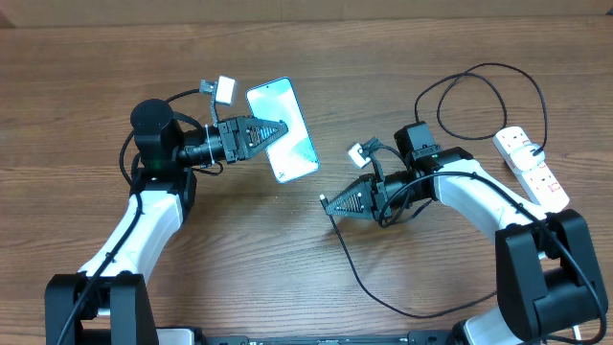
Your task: Plug charger to phone and switch on socket
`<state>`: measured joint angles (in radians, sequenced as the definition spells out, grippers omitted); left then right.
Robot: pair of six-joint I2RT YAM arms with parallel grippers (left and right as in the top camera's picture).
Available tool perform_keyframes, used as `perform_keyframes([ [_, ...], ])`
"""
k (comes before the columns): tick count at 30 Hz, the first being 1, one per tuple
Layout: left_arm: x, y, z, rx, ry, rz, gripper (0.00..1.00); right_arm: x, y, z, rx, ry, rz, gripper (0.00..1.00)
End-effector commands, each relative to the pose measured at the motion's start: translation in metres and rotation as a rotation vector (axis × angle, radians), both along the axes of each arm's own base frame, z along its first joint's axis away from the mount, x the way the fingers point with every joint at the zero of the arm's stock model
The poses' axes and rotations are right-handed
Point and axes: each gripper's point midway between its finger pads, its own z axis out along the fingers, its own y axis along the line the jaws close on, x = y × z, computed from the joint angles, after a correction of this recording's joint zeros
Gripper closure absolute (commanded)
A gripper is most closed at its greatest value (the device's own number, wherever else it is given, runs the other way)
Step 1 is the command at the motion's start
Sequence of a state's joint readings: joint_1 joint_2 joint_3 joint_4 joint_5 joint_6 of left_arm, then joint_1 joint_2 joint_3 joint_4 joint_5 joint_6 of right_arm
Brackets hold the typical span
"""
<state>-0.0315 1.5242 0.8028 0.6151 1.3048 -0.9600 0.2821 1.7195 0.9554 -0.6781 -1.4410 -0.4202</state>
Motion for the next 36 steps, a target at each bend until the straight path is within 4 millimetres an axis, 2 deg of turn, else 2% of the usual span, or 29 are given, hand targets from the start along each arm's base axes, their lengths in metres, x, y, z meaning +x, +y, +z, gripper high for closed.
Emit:
perform_keyframes([
  [1, 0.003, 0.0, 0.007, -0.002, -0.018, 0.013, 0.96, 0.008, 0.003, 0.018, 0.025, 0.048, -0.007, 0.96],
  [7, 0.01, 0.002, 0.001, 0.006, 0.019, 0.058, 0.96, 0.016, 0.009, 0.022, 0.026, 0.052, -0.004, 0.96],
  [16, 0.01, 0.002, 0.001, 0.008, 0.011, 0.057, 0.96, 0.02, 0.032, 0.028, 0.002, 0.051, 0.015, 0.96],
  [23, 0.009, 0.002, -0.002, 0.02, -0.003, 0.052, 0.96, 0.023, 0.033, 0.027, -0.007, 0.045, 0.004, 0.96],
  [28, 0.007, 0.002, -0.013, 0.038, 0.031, 0.048, 0.96, 0.026, 0.034, 0.03, 0.004, 0.014, 0.003, 0.96],
  [36, 0.008, 0.002, -0.013, 0.039, 0.03, 0.056, 0.96, 0.027, 0.034, 0.032, 0.007, 0.01, 0.002, 0.96],
])
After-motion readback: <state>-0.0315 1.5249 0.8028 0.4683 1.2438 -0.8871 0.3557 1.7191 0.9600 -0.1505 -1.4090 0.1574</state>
